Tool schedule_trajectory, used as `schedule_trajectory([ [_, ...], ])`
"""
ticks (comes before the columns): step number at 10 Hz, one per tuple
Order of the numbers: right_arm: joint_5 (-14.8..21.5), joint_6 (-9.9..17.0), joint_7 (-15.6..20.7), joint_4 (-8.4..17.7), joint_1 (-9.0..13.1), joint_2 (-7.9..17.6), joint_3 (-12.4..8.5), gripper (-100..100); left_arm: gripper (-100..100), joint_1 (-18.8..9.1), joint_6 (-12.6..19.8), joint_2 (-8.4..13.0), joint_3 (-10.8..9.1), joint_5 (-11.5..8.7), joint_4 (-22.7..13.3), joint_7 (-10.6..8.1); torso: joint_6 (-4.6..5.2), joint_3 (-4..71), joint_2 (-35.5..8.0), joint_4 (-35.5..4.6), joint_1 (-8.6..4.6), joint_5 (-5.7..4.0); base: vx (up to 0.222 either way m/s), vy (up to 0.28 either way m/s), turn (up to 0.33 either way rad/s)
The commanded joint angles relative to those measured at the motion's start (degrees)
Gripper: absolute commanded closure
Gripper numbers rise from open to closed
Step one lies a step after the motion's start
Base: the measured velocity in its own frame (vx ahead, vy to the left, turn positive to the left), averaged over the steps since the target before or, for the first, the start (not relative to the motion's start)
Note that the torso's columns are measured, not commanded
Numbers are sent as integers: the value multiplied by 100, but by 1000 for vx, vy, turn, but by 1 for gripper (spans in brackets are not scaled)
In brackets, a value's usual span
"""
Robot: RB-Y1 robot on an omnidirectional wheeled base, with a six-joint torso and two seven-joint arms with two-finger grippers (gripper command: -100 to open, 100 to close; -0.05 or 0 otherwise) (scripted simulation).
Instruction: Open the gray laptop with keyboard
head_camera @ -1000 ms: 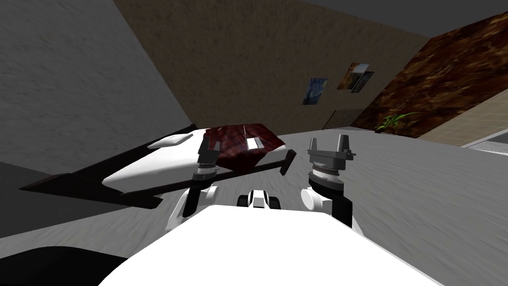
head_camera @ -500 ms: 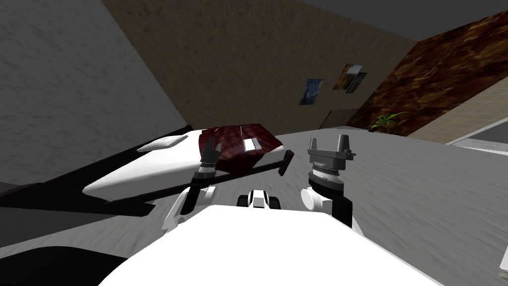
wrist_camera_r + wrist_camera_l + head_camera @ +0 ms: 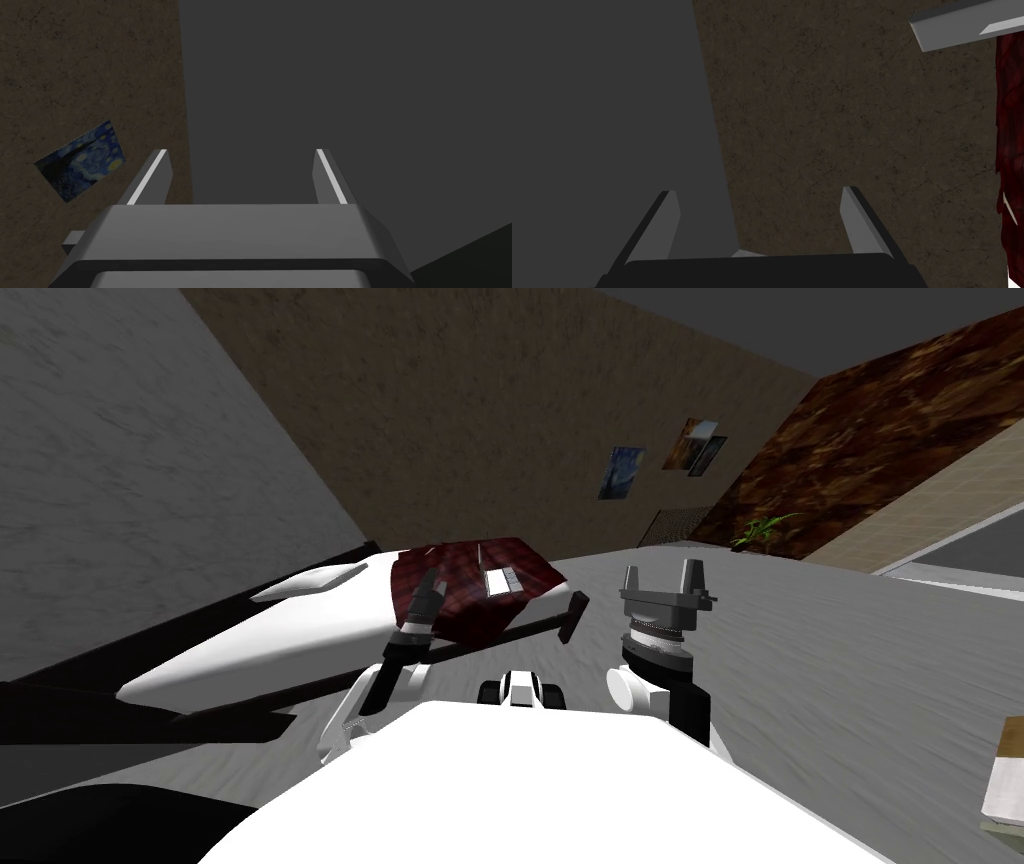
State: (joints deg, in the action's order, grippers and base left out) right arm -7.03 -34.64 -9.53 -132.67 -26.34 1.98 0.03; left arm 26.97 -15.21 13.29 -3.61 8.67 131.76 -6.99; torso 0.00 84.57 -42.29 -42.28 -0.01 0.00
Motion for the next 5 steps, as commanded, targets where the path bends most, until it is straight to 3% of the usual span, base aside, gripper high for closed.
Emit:
schedule_trajectory([
  [1,0,0,0,0,0,0,0,0,-100,-27,296,146,-8,61,-57,20,0,-1,-1,0,2,0,58,-31,-49],
  [5,0,0,0,0,0,0,0,0,-100,-36,683,441,-51,125,-119,25,0,-1,-2,-1,3,1,50,-30,-45],
])
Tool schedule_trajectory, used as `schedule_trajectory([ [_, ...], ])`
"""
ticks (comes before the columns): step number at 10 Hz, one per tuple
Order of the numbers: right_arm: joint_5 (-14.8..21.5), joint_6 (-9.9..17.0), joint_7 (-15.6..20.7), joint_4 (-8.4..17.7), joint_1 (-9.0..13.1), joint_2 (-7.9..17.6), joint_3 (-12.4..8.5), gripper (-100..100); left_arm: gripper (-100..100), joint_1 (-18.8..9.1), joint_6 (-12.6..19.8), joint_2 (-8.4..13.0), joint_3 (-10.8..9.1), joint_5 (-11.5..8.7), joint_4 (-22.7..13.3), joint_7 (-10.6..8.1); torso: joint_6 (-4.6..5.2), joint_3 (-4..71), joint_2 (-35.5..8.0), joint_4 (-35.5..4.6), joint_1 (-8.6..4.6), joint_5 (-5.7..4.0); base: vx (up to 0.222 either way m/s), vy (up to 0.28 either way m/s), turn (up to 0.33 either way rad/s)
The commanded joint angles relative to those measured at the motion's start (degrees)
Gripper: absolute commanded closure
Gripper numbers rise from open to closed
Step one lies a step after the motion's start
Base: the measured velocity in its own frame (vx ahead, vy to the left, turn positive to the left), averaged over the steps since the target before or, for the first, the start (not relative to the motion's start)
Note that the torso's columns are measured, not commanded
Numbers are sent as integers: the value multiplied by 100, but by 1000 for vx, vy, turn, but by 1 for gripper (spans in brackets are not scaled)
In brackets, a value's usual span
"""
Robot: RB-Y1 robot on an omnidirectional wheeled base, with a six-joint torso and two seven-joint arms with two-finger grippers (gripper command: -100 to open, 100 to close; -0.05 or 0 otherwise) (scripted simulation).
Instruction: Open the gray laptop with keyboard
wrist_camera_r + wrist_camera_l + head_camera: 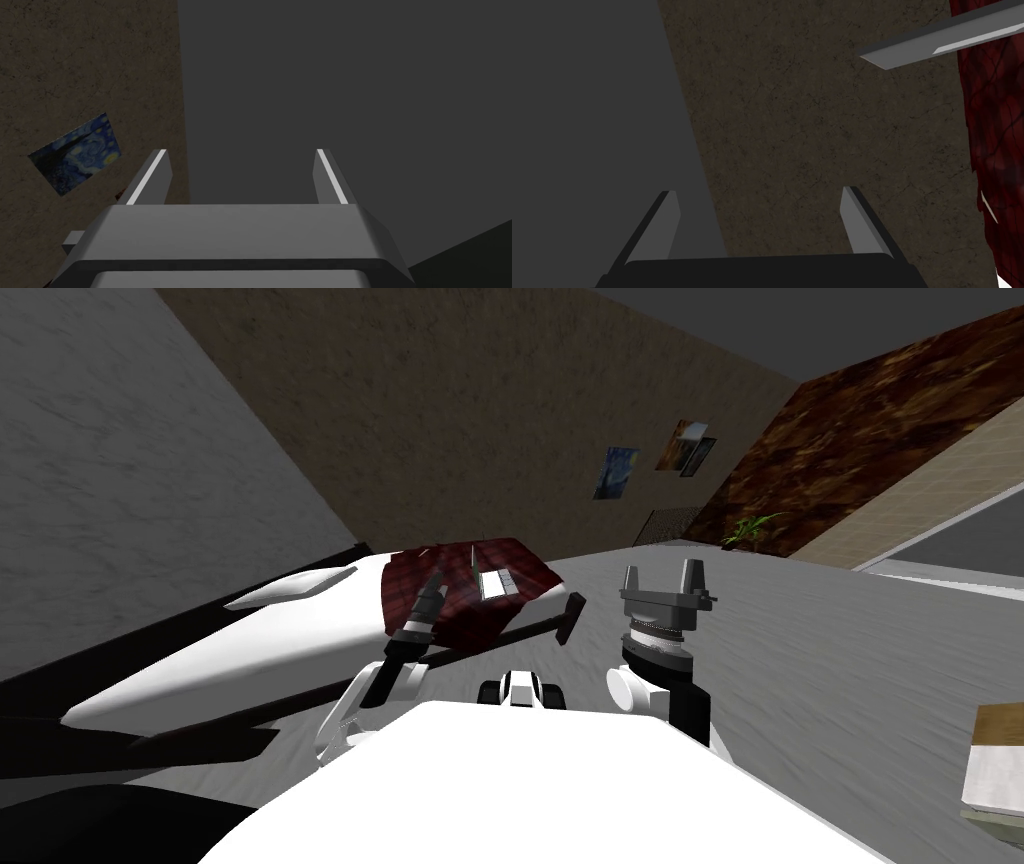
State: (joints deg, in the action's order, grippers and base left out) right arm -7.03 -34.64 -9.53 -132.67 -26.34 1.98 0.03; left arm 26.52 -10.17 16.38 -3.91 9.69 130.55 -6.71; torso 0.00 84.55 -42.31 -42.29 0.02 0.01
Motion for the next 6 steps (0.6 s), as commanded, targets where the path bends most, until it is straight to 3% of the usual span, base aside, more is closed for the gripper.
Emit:
schedule_trajectory([
  [1,0,0,0,0,0,0,0,0,-100,7,272,214,-31,38,-12,-2,0,1,2,1,-1,0,56,-22,-35],
  [6,0,0,0,0,0,0,0,0,-100,-6,873,774,-99,137,-98,6,0,2,2,1,-3,-1,63,-31,-56],
])
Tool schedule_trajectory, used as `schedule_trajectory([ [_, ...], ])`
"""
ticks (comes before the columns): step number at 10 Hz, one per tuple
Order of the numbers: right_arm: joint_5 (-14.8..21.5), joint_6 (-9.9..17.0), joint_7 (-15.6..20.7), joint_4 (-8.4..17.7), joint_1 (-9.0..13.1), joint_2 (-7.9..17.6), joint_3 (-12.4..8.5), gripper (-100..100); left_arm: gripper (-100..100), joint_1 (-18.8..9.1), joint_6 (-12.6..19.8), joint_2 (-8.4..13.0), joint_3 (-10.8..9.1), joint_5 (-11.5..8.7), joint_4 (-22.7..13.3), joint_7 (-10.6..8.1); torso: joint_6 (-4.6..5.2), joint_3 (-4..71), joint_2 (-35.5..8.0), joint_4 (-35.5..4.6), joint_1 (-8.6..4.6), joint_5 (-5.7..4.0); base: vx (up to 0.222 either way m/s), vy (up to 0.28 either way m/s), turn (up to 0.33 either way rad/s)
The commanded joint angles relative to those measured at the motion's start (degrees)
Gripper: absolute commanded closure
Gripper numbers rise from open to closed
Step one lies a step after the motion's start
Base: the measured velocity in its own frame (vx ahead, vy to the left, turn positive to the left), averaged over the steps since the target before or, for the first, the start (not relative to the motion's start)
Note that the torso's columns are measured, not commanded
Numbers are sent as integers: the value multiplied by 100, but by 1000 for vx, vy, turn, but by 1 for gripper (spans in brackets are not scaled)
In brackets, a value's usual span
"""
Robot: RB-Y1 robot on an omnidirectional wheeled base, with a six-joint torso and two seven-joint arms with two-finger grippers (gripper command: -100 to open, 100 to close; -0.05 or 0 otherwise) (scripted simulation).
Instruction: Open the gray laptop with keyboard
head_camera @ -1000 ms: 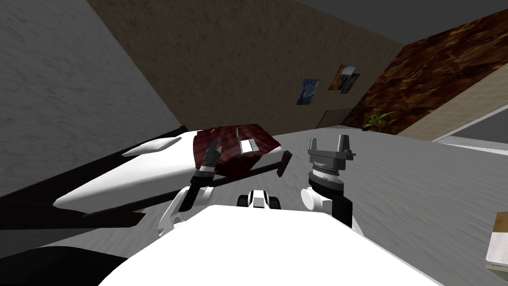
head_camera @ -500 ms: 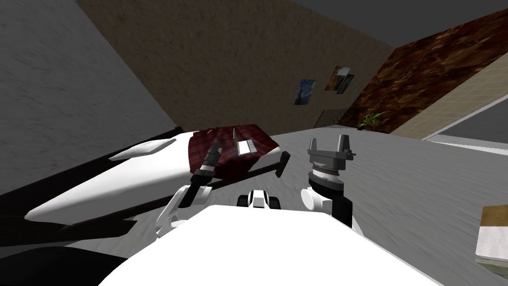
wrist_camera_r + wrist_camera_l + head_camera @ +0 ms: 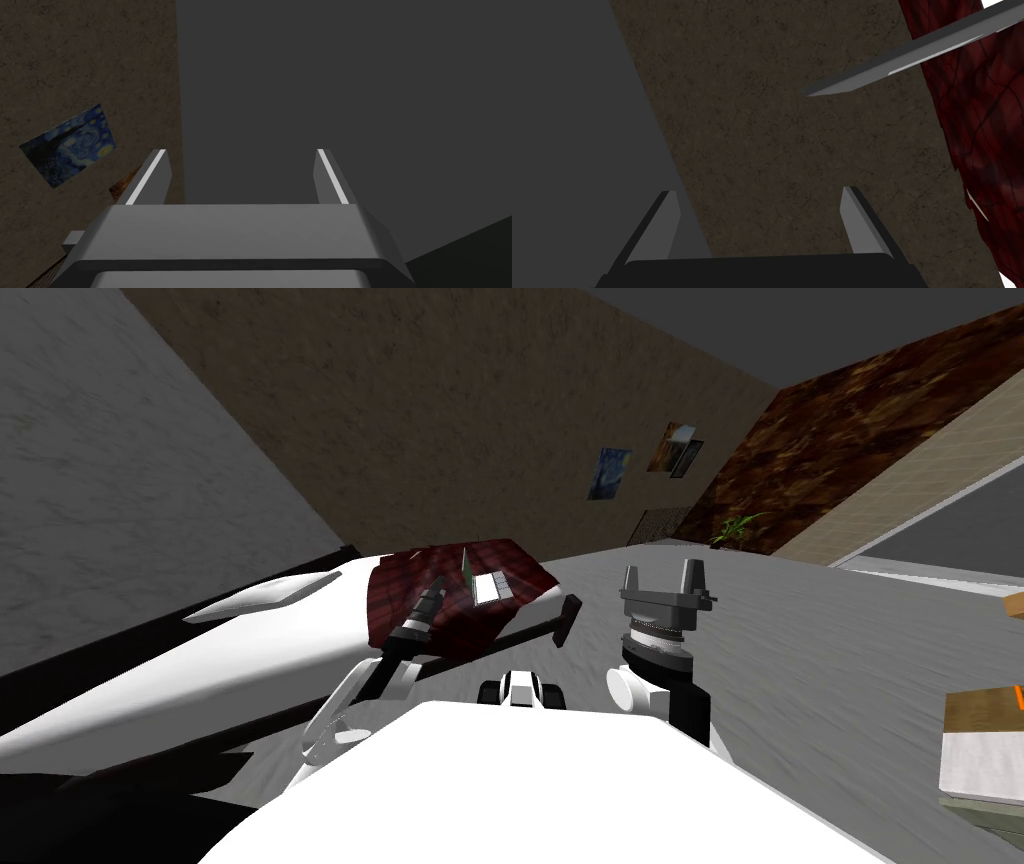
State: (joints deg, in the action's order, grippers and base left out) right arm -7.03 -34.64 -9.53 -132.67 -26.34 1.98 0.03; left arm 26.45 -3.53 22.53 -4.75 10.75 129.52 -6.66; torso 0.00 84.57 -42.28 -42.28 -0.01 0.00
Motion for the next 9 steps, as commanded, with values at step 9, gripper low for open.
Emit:
schedule_trajectory([
  [9,0,0,0,0,0,0,0,0,-100,-29,1310,1051,-136,210,-188,16,-1,0,0,0,-4,-1,63,-31,-55],
])
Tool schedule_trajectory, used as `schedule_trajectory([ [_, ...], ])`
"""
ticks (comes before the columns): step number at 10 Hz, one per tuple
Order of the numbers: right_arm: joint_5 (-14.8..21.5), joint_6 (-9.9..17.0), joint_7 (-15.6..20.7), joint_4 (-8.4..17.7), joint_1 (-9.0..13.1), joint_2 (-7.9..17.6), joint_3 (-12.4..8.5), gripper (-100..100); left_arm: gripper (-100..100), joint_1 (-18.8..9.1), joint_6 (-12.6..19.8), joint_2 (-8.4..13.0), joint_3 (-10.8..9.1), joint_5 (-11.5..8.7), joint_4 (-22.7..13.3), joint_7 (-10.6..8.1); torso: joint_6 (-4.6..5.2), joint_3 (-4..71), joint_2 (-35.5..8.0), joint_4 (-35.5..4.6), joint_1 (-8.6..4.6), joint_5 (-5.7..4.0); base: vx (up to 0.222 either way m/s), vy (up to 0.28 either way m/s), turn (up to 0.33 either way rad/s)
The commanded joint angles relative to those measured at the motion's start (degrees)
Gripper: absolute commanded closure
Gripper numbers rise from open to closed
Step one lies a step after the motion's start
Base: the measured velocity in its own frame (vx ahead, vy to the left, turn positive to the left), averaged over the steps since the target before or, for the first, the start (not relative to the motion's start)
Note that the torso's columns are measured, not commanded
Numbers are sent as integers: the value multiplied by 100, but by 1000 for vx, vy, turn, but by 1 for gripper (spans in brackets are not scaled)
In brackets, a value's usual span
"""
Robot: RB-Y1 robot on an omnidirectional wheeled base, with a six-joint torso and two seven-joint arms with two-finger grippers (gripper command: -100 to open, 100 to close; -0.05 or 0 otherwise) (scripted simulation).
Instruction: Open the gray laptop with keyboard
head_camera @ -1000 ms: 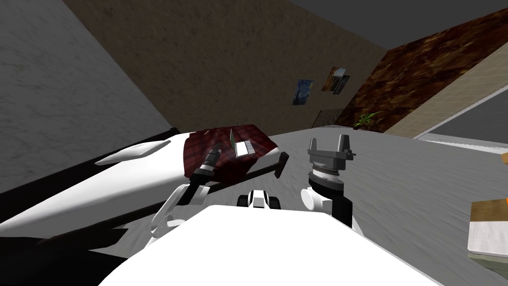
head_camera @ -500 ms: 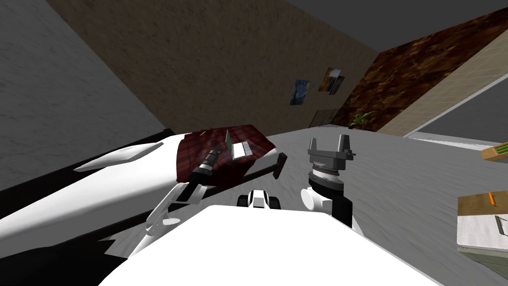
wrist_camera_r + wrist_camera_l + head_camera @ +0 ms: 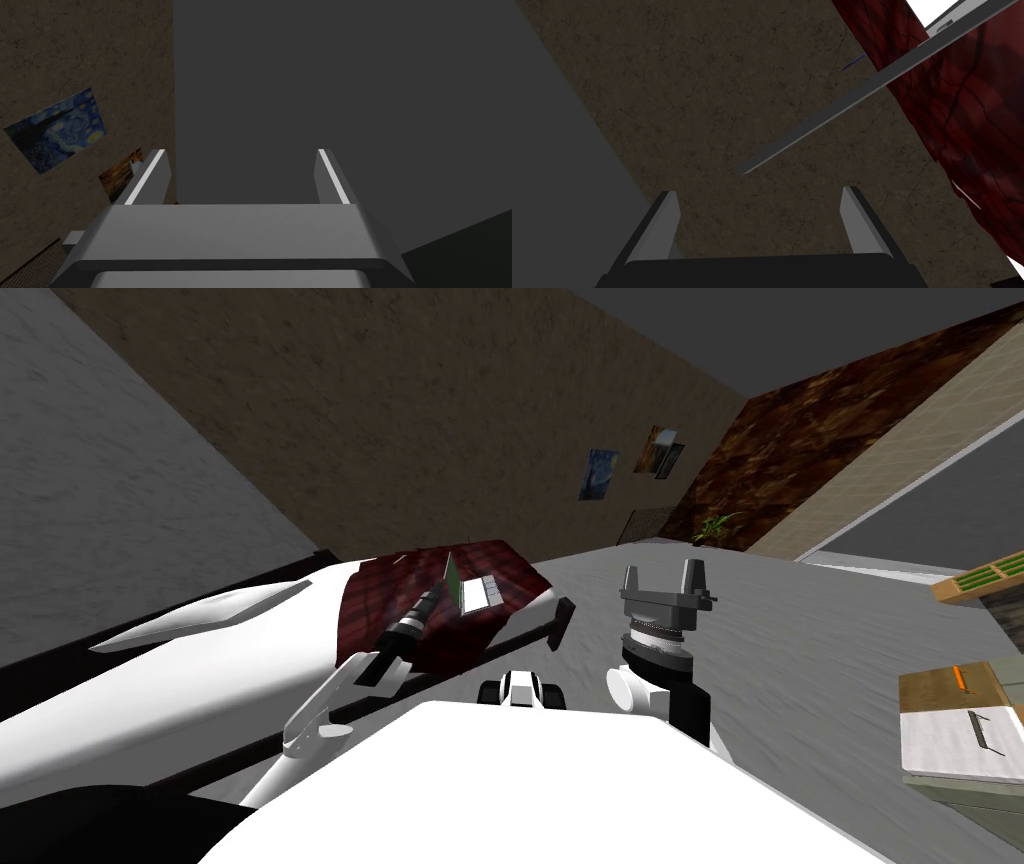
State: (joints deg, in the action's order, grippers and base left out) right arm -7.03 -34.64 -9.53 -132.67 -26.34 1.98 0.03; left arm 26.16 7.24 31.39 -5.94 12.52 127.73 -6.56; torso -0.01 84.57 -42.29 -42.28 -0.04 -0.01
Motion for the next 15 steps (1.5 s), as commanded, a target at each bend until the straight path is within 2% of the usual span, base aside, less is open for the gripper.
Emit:
schedule_trajectory([
  [1,0,0,0,0,0,0,0,0,-100,-3,343,256,-28,51,-30,8,1,0,0,0,6,2,68,-23,-54],
  [4,0,0,0,0,0,0,0,0,-100,-12,637,500,-61,99,-87,13,0,-4,-6,-2,7,2,52,-18,-42],
  [5,0,0,0,0,0,0,0,0,-100,-12,551,461,-62,77,-80,5,1,-1,-1,-1,5,2,28,-6,-7],
  [6,0,0,0,0,0,0,0,0,-100,13,699,533,-96,50,39,-30,0,-4,-7,-1,6,2,120,6,-25],
  [7,0,0,0,0,-1,1,-1,0,-100,9,633,507,-84,61,-8,-12,1,11,21,4,9,2,76,5,-6],
  [8,0,0,0,0,0,0,-1,0,100,11,650,512,-87,58,3,-17,0,5,5,3,7,3,11,1,3],
  [9,0,0,0,0,1,0,0,0,100,194,837,793,-118,124,160,94,2,-8,-12,-1,9,8,43,-73,4],
  [11,0,0,0,0,0,-1,0,0,100,380,1028,1070,-146,184,313,197,13,5,10,7,-21,1,74,-103,6],
  [15,0,0,0,0,0,0,0,0,100,752,1410,1624,-202,304,619,405,20,10,20,14,-2,10,70,-93,2],
])
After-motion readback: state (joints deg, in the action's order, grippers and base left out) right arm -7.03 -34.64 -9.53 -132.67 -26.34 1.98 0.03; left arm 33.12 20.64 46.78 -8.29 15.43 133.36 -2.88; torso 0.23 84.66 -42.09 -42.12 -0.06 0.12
